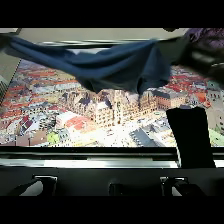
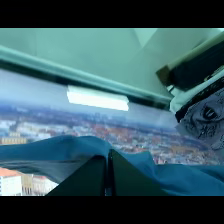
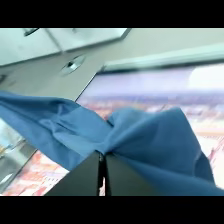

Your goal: Fold the clothes and pants, and hang the long-sleeved shirts on hangers.

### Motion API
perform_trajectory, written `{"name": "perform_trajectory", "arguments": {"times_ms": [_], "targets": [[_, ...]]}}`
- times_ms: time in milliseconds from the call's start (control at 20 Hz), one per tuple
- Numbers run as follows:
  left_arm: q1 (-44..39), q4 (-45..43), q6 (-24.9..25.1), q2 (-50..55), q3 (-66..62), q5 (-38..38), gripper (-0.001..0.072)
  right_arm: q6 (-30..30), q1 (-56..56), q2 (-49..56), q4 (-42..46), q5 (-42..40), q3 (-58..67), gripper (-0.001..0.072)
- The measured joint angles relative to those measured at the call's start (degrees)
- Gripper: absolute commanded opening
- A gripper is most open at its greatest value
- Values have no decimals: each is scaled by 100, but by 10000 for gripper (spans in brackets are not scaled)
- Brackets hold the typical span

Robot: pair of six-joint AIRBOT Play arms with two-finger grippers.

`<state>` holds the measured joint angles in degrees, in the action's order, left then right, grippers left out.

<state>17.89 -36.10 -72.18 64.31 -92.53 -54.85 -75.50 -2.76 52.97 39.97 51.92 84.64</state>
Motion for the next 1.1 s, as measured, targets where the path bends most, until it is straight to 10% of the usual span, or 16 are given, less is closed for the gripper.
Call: {"name": "perform_trajectory", "arguments": {"times_ms": [450, 1100], "targets": [[9, -1910, -1360, -1838, -238, -125, 15, -1735, 109, -693, 2317, 479, 1491, 24], [-723, -2402, -1652, 752, 2653, 90, 15, -3134, -70, 4476, 2258, 1443, 1582, 24]]}}
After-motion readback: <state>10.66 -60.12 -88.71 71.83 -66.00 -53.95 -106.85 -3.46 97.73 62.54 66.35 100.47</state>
